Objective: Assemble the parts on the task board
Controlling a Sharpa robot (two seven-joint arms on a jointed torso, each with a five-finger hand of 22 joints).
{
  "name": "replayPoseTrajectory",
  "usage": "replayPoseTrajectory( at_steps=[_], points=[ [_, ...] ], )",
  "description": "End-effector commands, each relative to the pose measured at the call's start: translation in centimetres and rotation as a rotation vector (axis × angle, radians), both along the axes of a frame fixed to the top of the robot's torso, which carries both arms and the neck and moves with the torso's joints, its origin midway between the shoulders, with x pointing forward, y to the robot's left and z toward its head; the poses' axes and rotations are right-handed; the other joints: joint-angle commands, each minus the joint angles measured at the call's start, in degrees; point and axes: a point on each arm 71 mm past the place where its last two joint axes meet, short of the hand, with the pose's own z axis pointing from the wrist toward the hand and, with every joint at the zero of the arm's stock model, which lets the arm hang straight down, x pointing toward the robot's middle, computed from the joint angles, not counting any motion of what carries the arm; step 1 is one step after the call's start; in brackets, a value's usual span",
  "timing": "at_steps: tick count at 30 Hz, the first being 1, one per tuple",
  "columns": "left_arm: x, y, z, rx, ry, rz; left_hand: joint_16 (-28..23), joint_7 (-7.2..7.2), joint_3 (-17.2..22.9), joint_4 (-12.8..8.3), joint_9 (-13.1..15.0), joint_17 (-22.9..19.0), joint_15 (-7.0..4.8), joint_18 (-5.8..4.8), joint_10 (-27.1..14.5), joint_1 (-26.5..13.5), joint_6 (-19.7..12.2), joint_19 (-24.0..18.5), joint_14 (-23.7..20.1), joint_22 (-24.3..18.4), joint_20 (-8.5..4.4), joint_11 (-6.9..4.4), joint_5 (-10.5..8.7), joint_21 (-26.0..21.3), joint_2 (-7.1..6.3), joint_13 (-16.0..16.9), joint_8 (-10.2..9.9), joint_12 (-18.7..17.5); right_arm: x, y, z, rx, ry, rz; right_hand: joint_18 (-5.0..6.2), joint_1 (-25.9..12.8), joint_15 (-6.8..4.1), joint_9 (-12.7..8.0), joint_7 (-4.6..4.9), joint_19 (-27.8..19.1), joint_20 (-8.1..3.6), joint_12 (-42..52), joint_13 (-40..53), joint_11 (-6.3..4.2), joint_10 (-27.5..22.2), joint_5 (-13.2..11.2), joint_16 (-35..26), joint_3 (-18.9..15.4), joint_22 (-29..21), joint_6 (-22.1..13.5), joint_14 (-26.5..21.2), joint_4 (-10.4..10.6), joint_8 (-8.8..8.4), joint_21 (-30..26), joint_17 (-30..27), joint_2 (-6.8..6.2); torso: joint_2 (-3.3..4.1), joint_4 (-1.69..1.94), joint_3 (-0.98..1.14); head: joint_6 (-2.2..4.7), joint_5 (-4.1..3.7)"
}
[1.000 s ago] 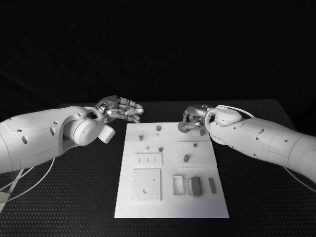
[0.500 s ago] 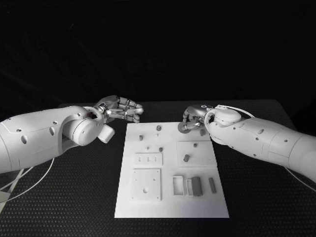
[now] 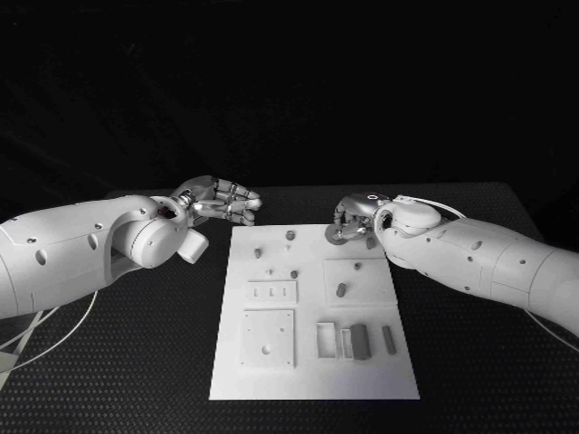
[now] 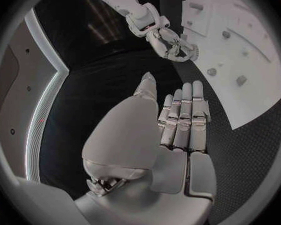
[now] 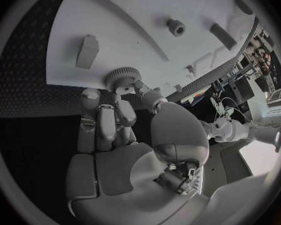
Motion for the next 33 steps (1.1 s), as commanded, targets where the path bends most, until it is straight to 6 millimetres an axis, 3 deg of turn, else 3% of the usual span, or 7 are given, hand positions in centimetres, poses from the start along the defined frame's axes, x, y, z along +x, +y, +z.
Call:
replayPoseTrajectory(
  at_steps=[1,16,33],
  points=[
    [-0.1,-0.2,0.1,-0.005,-0.008,-0.012,-0.36,2.29,-0.39,-0.08,0.00,0.08,0.31,1.14,0.20,0.11,0.07,-0.05,0.01,-0.03,0.22,0.32,-0.01,-0.27,0.31,-0.07,0.04,-0.23,-1.4,-0.8,-3.8,-0.110,0.147,-0.004,1.63,-0.07,0.18,-0.56,0.33,-0.47,-0.19,-0.42,-0.15,0.28,-0.48,-0.02,-0.09,0.07,0.92,-0.46,-0.27,-0.13,-0.40,0.00,-0.06,-0.88,0.01,0.05,0.04,-0.10,-0.05],
    [0.0,-0.1,0.1,-0.007,-0.007,-0.019,-0.42,2.28,-0.47,-0.04,-0.01,0.12,0.33,1.12,0.18,0.02,0.01,-0.06,-0.01,-0.03,0.24,0.34,-0.01,-0.31,0.25,-0.08,0.02,-0.27,-1.7,-1.5,-4.8,-0.118,0.186,-0.010,1.63,-0.29,1.05,-1.07,1.26,-0.67,0.14,-1.93,-1.90,1.17,-2.16,-0.02,-0.39,0.53,0.77,-3.01,-1.46,0.81,-1.80,-0.43,-1.30,-3.40,0.00,0.06,0.00,-0.21,-0.22],
    [0.0,-0.1,0.1,-0.006,-0.007,-0.018,-0.48,2.30,-0.48,-0.01,-0.01,0.17,0.34,1.11,0.19,-0.20,-0.01,-0.03,0.02,-0.02,0.26,0.35,-0.01,-0.33,0.44,-0.08,0.00,-0.30,-1.7,-1.8,-5.0,-0.130,0.197,-0.025,1.63,-0.03,1.10,-0.91,1.22,-0.75,0.24,-1.65,-1.75,1.16,-2.13,-0.02,-0.30,0.90,0.84,-2.39,-1.42,1.13,-1.41,-0.48,-1.07,-2.42,-0.01,0.10,0.01,-0.17,-0.36]
  ],
)
